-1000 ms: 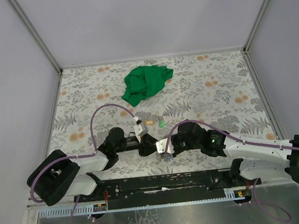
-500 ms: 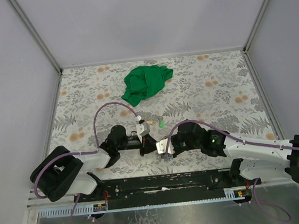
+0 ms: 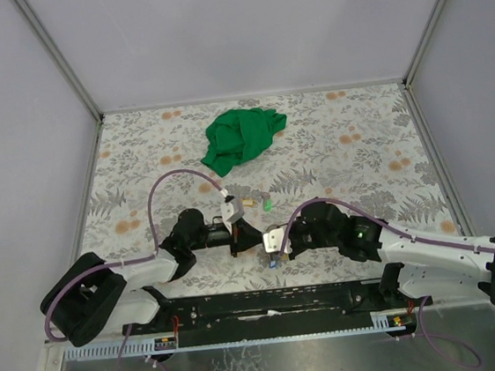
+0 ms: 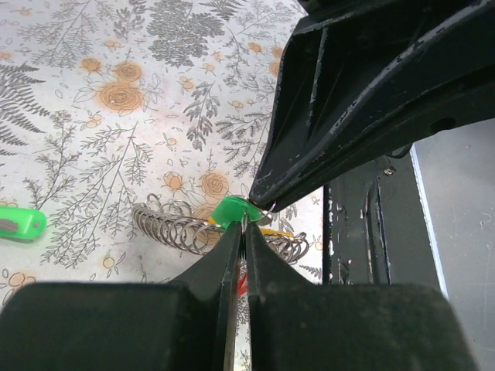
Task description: Put the keys on the keyring
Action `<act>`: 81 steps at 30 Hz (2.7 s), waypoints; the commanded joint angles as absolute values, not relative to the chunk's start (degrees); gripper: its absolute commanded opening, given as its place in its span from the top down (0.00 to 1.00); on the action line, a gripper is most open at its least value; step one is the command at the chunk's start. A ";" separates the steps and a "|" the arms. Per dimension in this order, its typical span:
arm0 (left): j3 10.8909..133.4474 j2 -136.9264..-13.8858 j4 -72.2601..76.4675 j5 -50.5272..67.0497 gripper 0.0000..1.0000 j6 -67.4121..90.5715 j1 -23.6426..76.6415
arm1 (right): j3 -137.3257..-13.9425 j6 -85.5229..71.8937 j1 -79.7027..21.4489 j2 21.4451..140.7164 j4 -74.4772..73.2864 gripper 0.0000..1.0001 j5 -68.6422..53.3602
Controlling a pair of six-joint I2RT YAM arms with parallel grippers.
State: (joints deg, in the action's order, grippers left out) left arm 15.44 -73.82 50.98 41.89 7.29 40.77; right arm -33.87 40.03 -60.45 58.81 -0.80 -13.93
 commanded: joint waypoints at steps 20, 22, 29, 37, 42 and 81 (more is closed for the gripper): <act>10.24 -66.64 60.62 22.78 1.00 21.06 41.45 | -30.54 34.50 -61.30 60.35 6.05 1.00 -14.36; 9.66 -67.43 61.73 21.78 1.00 20.94 41.52 | -30.50 33.71 -61.26 60.48 6.65 1.00 -13.46; 7.39 -64.98 59.92 17.39 0.70 19.73 41.44 | -29.98 28.41 -61.26 60.12 6.03 1.00 -10.89; 5.95 -52.74 46.92 5.33 0.54 20.85 41.35 | -31.22 22.11 -61.26 65.60 5.29 1.00 -9.11; 4.31 -44.00 39.23 -3.51 0.50 24.75 41.35 | -33.76 19.33 -61.26 73.15 7.72 1.00 -8.19; 37.07 -10.45 -21.78 -34.20 0.00 29.61 41.30 | -26.77 -11.00 -52.84 17.43 -11.42 0.01 44.30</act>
